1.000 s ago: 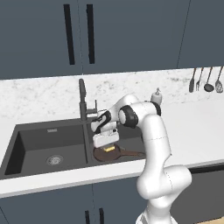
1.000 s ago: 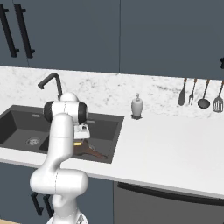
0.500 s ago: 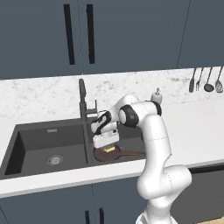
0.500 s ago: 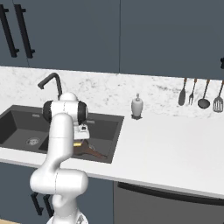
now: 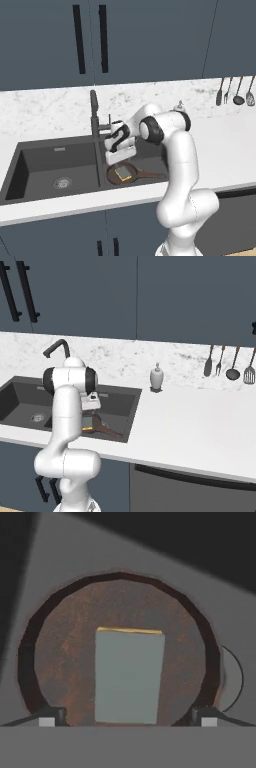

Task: Pick the pan and sponge and place them into the sink. Then turn on the water.

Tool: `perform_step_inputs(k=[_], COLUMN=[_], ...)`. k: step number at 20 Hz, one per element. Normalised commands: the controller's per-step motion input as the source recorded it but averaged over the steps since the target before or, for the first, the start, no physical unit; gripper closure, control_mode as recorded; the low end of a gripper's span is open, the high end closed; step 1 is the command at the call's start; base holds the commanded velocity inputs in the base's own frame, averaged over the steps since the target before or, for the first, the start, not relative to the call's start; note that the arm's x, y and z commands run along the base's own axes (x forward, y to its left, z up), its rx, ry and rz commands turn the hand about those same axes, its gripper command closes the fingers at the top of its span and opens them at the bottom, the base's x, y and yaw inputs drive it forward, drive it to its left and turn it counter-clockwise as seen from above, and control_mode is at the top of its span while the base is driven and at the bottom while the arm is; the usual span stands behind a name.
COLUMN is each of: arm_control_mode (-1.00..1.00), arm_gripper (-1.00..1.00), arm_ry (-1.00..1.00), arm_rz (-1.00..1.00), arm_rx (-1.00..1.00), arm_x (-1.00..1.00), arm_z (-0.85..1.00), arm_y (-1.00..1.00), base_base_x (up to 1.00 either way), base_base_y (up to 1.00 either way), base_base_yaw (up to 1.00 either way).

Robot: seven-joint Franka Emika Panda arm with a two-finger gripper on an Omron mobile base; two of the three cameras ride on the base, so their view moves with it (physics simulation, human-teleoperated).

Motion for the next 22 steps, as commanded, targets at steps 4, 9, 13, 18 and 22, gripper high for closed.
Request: perform_step_inputs(k=[4,9,13,18,22], arm_control_mode=[-1.0,-1.0,-1.0,-1.0,-1.0], arm_gripper=[-1.0,-1.0,-1.0,-1.0,-1.0], arm_ry=[-0.4,-0.36,-0.12,-0.35,-0.32], arm_rz=[0.0,0.0,0.0,0.0,0.0], arm_rx=[0.09,0.23,0.24,0.26,0.18], arm_x=[-0.3,-0.04,0.0,-0.01,-0.03], arm_z=[0.49,0.63,0.82,0.57,0.81], arm_y=[-0.01,-0.13,-0.14,-0.13,-0.14], base_base_x=[0.0,0.0,0.0,0.0,0.0], base_base_y=[0.0,0.0,0.0,0.0,0.0], base_base_yaw=[0.0,0.0,0.0,0.0,0.0])
